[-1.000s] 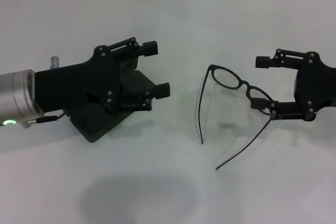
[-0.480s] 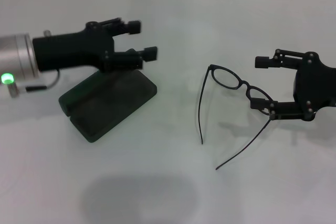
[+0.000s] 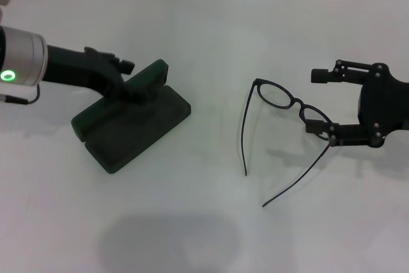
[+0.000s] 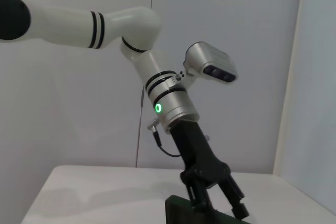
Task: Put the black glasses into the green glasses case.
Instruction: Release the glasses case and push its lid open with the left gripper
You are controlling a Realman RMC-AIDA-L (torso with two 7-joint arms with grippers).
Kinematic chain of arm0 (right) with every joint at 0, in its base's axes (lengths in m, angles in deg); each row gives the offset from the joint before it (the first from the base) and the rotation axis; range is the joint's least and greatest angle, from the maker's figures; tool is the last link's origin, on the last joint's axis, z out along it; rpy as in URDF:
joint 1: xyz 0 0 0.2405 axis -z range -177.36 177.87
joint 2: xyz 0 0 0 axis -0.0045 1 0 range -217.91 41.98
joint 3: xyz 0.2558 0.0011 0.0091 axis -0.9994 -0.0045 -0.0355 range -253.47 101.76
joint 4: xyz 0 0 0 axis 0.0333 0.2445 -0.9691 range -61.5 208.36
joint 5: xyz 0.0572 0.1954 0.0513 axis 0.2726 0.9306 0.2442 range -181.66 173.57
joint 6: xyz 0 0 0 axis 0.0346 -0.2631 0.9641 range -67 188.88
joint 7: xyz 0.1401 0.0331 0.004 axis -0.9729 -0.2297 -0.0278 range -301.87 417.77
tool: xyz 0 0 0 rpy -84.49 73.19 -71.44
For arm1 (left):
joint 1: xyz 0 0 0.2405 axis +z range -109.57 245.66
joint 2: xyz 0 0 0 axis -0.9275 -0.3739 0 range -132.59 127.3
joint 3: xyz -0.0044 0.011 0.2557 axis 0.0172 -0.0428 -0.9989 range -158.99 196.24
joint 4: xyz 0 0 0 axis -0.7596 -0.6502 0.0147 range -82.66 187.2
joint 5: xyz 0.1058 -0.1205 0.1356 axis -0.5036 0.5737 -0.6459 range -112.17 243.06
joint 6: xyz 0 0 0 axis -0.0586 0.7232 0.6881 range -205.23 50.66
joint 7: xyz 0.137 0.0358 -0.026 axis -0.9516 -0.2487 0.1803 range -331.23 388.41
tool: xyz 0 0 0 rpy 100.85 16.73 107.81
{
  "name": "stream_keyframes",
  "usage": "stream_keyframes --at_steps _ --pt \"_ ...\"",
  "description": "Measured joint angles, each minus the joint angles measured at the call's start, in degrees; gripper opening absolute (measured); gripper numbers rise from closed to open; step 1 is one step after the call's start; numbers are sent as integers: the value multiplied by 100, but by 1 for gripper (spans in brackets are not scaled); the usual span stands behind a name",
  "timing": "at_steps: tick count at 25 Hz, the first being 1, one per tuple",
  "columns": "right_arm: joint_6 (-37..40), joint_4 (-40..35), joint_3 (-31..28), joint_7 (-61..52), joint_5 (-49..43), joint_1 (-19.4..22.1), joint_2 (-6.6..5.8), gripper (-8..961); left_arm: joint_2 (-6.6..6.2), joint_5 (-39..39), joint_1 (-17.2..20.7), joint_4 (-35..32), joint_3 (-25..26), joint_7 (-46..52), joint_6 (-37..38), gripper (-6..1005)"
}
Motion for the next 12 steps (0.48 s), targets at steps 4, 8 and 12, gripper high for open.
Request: stream_keyframes --at_steps 4,8,12 --pt "-34 0 3 5 -7 2 -2 749 118 -282 110 -207 -20 46 -47 772" --pt "-43 0 2 5 -9 -14 -7 746 119 -321 128 -208 -27 78 -133 758" --pt "-46 0 -24 5 -87 -25 1 742 119 -458 130 -188 -29 84 -214 744"
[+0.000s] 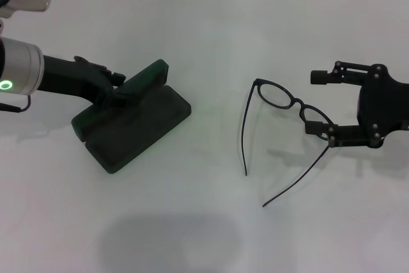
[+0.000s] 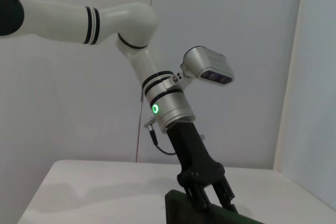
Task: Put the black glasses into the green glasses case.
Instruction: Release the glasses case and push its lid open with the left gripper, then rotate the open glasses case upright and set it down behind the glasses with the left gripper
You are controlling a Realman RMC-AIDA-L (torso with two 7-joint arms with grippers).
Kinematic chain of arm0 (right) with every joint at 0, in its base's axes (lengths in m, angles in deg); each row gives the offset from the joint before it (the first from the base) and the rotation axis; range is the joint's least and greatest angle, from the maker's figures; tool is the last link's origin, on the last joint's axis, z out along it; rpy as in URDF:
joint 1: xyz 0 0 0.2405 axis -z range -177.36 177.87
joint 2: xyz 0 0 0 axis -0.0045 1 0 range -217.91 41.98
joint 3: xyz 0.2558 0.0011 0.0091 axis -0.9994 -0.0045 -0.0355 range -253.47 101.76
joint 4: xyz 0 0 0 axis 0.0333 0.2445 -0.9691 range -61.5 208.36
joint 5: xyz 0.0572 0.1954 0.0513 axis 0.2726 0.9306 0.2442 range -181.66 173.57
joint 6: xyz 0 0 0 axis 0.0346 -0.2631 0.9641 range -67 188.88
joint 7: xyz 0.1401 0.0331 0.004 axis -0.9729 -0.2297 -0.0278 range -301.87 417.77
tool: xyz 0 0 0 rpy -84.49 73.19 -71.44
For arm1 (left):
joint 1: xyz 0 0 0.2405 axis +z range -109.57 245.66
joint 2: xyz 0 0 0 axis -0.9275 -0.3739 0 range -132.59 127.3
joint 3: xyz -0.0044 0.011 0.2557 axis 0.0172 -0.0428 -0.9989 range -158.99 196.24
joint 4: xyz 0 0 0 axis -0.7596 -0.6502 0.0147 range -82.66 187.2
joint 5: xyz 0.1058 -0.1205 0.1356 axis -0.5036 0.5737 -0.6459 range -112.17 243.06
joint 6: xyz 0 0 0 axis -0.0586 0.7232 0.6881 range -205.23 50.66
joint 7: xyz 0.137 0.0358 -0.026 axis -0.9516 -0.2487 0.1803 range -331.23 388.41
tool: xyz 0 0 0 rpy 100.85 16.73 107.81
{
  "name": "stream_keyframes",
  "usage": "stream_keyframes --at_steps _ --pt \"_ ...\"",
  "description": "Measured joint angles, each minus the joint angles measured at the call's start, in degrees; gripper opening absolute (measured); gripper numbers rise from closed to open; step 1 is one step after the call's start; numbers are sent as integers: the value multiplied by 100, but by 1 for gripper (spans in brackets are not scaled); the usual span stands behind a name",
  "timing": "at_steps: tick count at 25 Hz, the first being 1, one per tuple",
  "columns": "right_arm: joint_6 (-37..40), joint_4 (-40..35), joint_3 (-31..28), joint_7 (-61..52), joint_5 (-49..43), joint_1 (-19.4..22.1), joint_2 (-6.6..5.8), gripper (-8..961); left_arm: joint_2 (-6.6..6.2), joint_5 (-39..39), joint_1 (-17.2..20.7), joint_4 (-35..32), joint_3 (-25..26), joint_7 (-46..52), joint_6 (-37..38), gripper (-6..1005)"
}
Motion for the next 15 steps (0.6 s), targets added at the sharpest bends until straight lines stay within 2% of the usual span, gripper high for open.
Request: stream_keyframes --at_steps 1,6,12,15 --pt "-2 0 -7 0 -28 -5 5 741 1 -35 0 5 -4 3 -25 740" --pt "-4 -8 -7 0 -40 -8 7 736 1 -109 -27 75 -63 27 -66 509" --pt "59 -67 27 0 -87 32 17 730 -2 -63 -77 -37 -62 70 -68 397" --pt "145 -142 35 0 -284 62 82 727 -6 -50 -237 -84 -63 -60 -75 341"
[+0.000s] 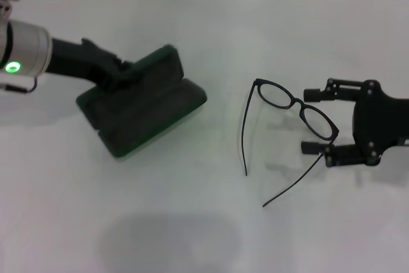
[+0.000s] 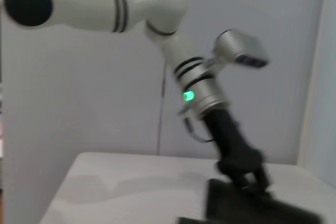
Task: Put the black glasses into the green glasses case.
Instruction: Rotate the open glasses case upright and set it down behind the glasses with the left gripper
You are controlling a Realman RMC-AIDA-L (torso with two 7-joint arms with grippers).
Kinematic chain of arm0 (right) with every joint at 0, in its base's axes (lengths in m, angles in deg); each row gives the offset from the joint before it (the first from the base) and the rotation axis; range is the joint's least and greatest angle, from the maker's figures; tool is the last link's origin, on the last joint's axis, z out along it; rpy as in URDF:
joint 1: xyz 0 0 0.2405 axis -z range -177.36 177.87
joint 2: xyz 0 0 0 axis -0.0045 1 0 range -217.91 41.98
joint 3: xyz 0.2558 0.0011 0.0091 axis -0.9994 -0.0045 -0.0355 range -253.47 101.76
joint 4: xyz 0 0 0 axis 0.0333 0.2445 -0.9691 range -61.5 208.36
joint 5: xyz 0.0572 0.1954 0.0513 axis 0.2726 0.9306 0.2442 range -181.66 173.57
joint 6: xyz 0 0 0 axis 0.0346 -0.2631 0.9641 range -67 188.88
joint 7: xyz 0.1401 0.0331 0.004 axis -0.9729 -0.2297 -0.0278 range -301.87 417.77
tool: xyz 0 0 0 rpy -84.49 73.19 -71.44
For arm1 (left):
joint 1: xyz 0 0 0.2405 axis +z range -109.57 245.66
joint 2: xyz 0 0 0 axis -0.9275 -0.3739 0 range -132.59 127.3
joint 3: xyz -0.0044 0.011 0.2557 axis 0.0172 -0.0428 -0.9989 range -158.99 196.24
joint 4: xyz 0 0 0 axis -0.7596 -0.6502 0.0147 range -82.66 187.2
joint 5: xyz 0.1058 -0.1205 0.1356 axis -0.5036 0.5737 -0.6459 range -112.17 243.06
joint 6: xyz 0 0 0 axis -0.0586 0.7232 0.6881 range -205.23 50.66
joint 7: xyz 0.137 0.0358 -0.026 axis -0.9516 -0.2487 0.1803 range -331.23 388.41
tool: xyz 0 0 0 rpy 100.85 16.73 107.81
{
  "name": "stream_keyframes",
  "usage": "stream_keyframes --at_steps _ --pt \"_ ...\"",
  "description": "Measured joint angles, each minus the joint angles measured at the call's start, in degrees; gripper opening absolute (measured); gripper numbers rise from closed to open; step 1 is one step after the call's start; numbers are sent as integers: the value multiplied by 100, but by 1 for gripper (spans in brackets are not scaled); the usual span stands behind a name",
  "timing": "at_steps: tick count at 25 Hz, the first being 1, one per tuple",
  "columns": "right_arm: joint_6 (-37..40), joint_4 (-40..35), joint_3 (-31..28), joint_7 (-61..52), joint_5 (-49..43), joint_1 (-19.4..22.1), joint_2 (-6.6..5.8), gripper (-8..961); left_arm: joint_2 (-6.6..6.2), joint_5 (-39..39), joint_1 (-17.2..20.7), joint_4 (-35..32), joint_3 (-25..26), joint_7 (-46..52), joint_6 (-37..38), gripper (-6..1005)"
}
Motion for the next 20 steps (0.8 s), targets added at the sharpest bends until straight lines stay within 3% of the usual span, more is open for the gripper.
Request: stream_keyframes --at_steps 5,7,15,20 --pt "190 -58 47 80 -87 51 135 722 -16 5 -537 82 -177 -521 -269 191" --pt "250 -45 74 175 -87 76 179 720 -12 7 -809 202 -425 -681 -556 191" --pt "261 -30 148 469 -94 359 383 712 29 10 -1750 977 -2304 -714 -2441 190" --pt "251 -17 108 505 -94 451 431 707 39 169 -1994 1353 -2890 -730 -2912 191"
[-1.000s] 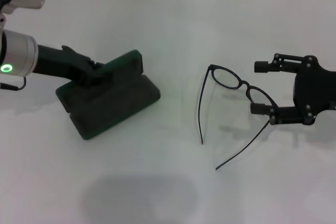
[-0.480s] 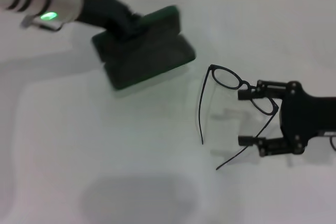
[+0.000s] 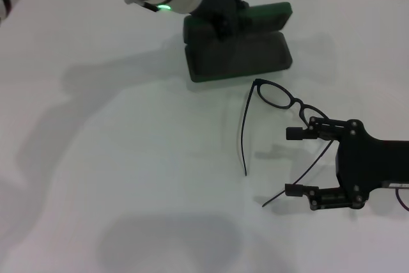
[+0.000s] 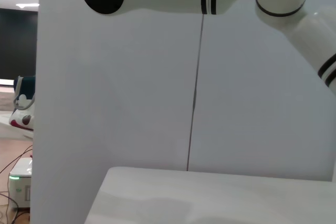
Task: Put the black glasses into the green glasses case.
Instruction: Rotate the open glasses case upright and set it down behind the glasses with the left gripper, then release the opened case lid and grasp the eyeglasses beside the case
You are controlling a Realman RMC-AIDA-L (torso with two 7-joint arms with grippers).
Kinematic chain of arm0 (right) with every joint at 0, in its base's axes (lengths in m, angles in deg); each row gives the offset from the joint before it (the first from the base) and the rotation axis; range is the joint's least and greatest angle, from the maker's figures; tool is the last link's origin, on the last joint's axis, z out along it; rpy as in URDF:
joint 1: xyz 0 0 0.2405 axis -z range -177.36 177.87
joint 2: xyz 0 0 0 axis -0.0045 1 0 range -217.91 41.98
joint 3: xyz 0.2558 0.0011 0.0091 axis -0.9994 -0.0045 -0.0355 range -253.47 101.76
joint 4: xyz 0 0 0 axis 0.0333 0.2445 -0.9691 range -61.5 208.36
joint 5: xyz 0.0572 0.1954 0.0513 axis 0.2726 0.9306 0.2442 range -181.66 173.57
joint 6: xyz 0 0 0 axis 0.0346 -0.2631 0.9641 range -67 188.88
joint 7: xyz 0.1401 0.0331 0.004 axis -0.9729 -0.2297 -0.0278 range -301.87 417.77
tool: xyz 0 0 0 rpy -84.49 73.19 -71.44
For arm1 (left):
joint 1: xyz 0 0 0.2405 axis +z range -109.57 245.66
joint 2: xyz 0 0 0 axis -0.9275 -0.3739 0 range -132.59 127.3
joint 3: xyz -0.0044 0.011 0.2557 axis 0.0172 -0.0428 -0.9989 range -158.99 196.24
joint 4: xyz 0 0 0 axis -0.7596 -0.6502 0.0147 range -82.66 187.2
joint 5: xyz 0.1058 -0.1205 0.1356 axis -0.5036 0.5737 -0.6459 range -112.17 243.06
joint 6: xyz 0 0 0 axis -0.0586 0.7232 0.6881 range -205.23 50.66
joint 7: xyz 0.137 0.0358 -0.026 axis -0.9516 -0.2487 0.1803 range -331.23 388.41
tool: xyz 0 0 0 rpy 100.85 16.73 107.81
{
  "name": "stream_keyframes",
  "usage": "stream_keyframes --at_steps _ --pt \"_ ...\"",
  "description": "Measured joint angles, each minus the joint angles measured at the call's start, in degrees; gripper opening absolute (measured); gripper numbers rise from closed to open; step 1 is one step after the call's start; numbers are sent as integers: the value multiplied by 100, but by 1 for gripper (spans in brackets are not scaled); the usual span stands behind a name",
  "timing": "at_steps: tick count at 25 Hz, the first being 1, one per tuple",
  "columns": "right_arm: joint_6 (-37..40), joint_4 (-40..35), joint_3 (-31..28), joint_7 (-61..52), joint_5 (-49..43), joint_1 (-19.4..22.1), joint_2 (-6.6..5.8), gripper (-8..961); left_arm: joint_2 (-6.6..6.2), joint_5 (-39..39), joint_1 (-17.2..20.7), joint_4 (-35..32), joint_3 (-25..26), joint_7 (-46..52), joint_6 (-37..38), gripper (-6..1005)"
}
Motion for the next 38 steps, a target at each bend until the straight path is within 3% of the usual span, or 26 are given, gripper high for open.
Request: stream_keyframes --at_steps 8,16,25,27,32,38 --pt "-28 2 -4 34 1 56 14 699 5 532 -239 539 -195 -430 41 190" --pt "-31 7 -4 80 4 114 14 691 2 555 -281 496 -298 -460 529 193" --pt "-37 10 -23 80 53 198 -19 682 22 528 -187 285 -583 -393 404 195" --pt "-60 11 -103 63 66 204 -6 680 22 652 -120 148 -565 -340 423 259" --pt "-104 -62 -443 -104 84 121 105 676 3 2094 596 -500 -537 -463 357 402" --pt "-802 -1213 -463 -1382 -59 -94 30 670 -18 4344 1714 -789 -437 -780 312 483"
